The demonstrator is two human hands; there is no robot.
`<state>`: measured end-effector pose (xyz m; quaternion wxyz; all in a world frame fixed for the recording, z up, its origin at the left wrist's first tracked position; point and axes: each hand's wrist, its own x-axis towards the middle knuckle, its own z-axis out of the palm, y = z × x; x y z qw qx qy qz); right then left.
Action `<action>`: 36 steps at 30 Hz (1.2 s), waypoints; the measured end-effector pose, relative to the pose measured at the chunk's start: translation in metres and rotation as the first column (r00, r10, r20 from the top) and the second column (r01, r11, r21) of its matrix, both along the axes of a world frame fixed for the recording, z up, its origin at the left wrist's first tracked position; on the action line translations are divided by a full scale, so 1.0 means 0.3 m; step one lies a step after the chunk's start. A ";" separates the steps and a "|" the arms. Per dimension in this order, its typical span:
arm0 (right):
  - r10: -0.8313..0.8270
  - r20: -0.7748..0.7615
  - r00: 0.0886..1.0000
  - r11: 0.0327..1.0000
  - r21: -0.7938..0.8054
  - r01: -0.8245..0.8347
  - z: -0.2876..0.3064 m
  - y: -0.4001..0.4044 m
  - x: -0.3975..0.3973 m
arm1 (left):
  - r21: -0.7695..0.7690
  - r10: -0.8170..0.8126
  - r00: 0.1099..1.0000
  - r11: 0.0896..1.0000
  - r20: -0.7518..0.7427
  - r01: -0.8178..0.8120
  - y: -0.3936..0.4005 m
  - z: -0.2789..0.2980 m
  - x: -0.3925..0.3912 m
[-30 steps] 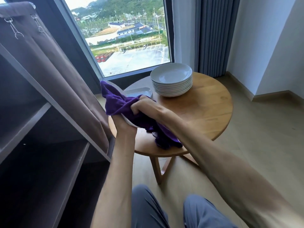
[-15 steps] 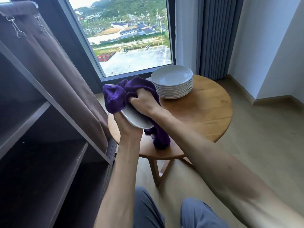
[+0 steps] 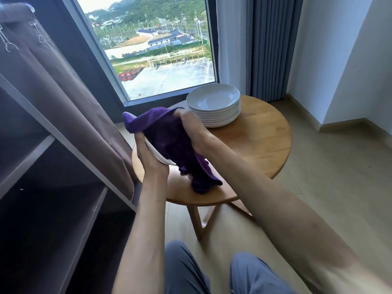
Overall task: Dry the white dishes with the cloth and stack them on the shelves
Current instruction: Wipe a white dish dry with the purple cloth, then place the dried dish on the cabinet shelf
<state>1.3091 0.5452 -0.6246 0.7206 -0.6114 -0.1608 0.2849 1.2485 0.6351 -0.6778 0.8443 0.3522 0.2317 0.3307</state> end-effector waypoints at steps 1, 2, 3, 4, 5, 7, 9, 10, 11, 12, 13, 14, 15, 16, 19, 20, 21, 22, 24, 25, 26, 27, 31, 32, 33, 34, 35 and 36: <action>-0.068 -0.051 0.996 0.995 0.075 0.072 -0.001 0.000 0.023 | -0.042 0.020 0.998 0.999 0.067 -0.017 -0.002 -0.010 -0.002; -0.150 -0.092 0.984 0.979 0.128 0.161 -0.005 -0.005 0.045 | -0.037 0.013 0.997 0.999 0.080 -0.010 0.002 -0.017 -0.020; -0.222 -0.128 0.967 0.958 0.155 0.241 -0.009 -0.015 0.068 | -0.011 0.009 0.995 1.000 0.096 -0.008 0.002 -0.027 -0.033; -0.276 -0.163 0.947 0.940 0.160 0.301 -0.016 -0.027 0.092 | 0.037 0.042 0.997 0.998 0.060 -0.044 0.007 -0.035 -0.042; -0.329 -0.173 0.929 0.929 0.120 0.351 -0.027 -0.037 0.115 | 0.076 0.075 0.996 0.994 0.039 -0.077 0.011 -0.038 -0.053; -0.392 -0.125 0.911 0.920 -0.035 0.391 -0.069 -0.052 0.145 | 0.092 0.084 0.994 0.992 0.067 -0.090 0.022 -0.028 -0.060; -0.357 0.051 0.933 0.894 -0.269 0.357 -0.125 -0.059 0.127 | 0.098 0.106 0.990 0.989 0.091 -0.114 0.019 -0.006 -0.056; -0.261 0.161 0.952 0.862 -0.405 0.305 -0.153 -0.061 0.104 | 0.127 0.119 0.989 0.983 0.089 -0.130 0.014 -0.001 -0.054; -0.127 0.268 0.955 0.807 -0.531 0.257 -0.175 -0.064 0.080 | 0.148 0.122 0.988 0.980 0.096 -0.136 0.010 -0.001 -0.049; 0.018 0.359 0.933 0.727 -0.645 0.234 -0.174 -0.066 0.055 | 0.169 0.122 0.988 0.976 0.095 -0.137 0.005 0.003 -0.046; 0.138 0.435 0.890 0.632 -0.730 0.259 -0.159 -0.063 0.038 | 0.192 0.128 0.989 0.971 0.078 -0.141 0.002 0.008 -0.043; 0.231 0.478 0.847 0.536 -0.789 0.299 -0.127 -0.059 0.028 | 0.223 0.140 0.989 0.964 0.053 -0.148 -0.002 0.014 -0.041; 0.295 0.496 0.817 0.462 -0.822 0.333 -0.086 -0.055 0.014 | 0.264 0.163 0.986 0.951 0.021 -0.163 0.000 0.017 -0.038; 0.324 0.506 0.799 0.427 -0.832 0.353 -0.041 -0.052 -0.002 | 0.306 0.200 0.980 0.933 0.001 -0.191 0.007 0.014 -0.042; 0.150 0.680 0.718 0.620 -0.630 0.468 0.045 -0.050 -0.031 | 0.307 0.265 0.964 0.918 -0.002 -0.251 0.024 0.020 -0.057; 0.019 0.717 0.697 0.719 -0.494 0.489 0.059 -0.046 -0.049 | 0.292 0.273 0.962 0.920 -0.003 -0.260 0.029 0.036 -0.070; -0.093 0.671 0.735 0.802 -0.387 0.456 0.066 -0.045 -0.064 | 0.271 0.282 0.959 0.924 -0.004 -0.271 0.024 0.053 -0.078; -0.134 0.531 0.837 0.876 -0.330 0.350 0.067 -0.035 -0.081 | 0.248 0.308 0.951 0.921 0.007 -0.300 0.019 0.074 -0.090; -0.038 0.035 0.999 0.985 -0.168 0.043 0.057 -0.005 -0.126 | 0.332 0.441 0.897 0.842 0.033 -0.426 0.024 0.115 -0.116; 0.053 -0.213 0.976 0.999 0.013 -0.051 0.045 0.019 -0.150 | 0.419 0.516 0.854 0.763 0.064 -0.493 0.029 0.130 -0.129; 0.117 -0.362 0.925 0.983 0.177 -0.055 0.027 0.045 -0.171 | 0.469 0.555 0.825 0.704 0.106 -0.534 0.035 0.134 -0.143; 0.137 -0.435 0.890 0.965 0.260 -0.021 0.010 0.076 -0.195 | 0.493 0.563 0.815 0.675 0.137 -0.549 0.044 0.136 -0.162; 0.128 -0.566 0.815 0.950 0.307 0.064 -0.015 0.179 -0.276 | 0.535 0.560 0.809 0.634 0.179 -0.558 0.083 0.126 -0.273; 0.140 -0.569 0.810 0.952 0.303 0.048 -0.008 0.198 -0.299 | 0.546 0.577 0.794 0.610 0.190 -0.574 0.095 0.119 -0.313; 0.146 -0.563 0.813 0.956 0.292 0.030 0.000 0.216 -0.322 | 0.549 0.600 0.776 0.588 0.196 -0.594 0.105 0.116 -0.354; 0.147 -0.547 0.824 0.959 0.283 0.016 0.004 0.235 -0.338 | 0.552 0.628 0.753 0.564 0.196 -0.614 0.108 0.119 -0.396; 0.143 -0.528 0.837 0.965 0.262 0.000 0.007 0.258 -0.362 | 0.566 0.658 0.727 0.531 0.194 -0.631 0.117 0.117 -0.447; 0.126 -0.513 0.849 0.973 0.231 -0.005 0.013 0.278 -0.377 | 0.593 0.681 0.706 0.491 0.194 -0.638 0.127 0.116 -0.491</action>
